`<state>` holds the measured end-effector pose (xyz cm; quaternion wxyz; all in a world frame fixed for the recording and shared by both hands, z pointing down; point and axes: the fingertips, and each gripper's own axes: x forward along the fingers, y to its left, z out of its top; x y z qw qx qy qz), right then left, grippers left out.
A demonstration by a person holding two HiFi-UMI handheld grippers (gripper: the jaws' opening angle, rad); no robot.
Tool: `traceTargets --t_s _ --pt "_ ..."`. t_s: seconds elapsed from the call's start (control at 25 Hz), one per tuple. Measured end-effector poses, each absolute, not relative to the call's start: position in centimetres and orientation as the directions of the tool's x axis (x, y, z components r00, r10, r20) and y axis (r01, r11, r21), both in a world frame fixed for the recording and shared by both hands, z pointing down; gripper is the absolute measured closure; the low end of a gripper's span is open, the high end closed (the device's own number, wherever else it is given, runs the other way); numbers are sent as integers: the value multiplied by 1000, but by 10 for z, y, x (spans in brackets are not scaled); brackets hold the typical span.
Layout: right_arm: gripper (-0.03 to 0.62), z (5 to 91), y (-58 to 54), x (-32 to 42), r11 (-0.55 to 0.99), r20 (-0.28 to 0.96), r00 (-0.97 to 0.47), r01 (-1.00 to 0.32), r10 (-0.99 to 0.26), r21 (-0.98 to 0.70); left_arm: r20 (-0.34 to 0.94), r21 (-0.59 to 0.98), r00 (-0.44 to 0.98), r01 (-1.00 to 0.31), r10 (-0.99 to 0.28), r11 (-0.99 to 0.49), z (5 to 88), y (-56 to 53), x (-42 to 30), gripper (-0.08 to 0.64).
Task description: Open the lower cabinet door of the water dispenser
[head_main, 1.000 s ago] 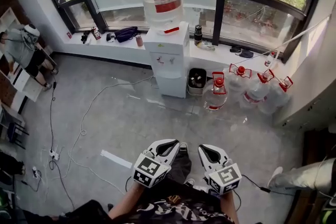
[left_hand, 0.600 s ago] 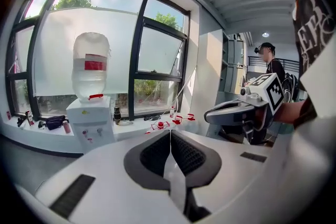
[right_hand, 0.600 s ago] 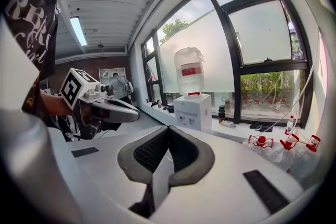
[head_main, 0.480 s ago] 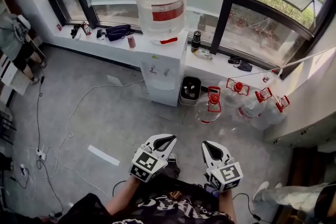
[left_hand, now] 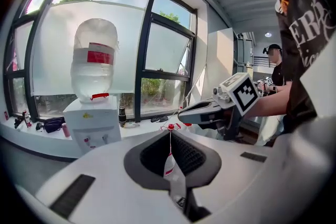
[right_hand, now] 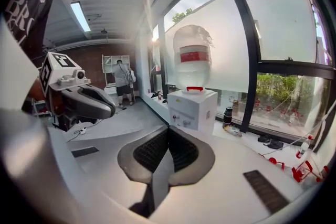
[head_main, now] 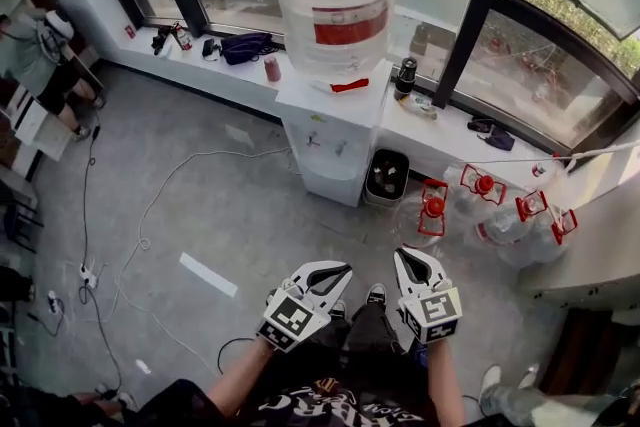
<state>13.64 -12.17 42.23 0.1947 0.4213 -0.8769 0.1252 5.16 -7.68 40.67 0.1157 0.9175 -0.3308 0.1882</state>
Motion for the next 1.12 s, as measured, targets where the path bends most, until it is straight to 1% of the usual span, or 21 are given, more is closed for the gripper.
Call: traceTargets --t_s 0.16,0.28,0.44,0.64,0.8,0.92,1.08,1.12 --pt "578 460 -184 127 674 460 -614 -737 -641 -45 448 90 683 -677 -577 -731 422 -111 54 540" --pt "578 498 -233 124 696 478 -617 -718 -625 -17 470 115 658 -706 -588 -699 437 -138 58 540" --pt "578 563 -299 132 728 522 -618 -685 -587 8 505 146 613 -755 -608 -640 470 -191 78 540" --pt "574 660 -369 134 755 561 -636 -655 -530 -30 482 204 610 -776 -628 -597 513 -257 97 540" --pt "548 736 -386 127 752 608 -639 -652 -472 -102 550 192 567 -800 -613 -568 564 -284 88 540" --pt "514 786 -398 119 730 617 -637 -669 -462 -144 581 180 537 -818 -612 -547 605 -299 79 540" --pt "439 859 -419 107 689 640 -615 -703 -460 -180 594 191 534 -820 -602 -539 660 -316 71 540" --pt "429 878 -426 104 684 647 -608 -708 -461 -178 597 187 537 -816 -596 -547 674 -319 70 540"
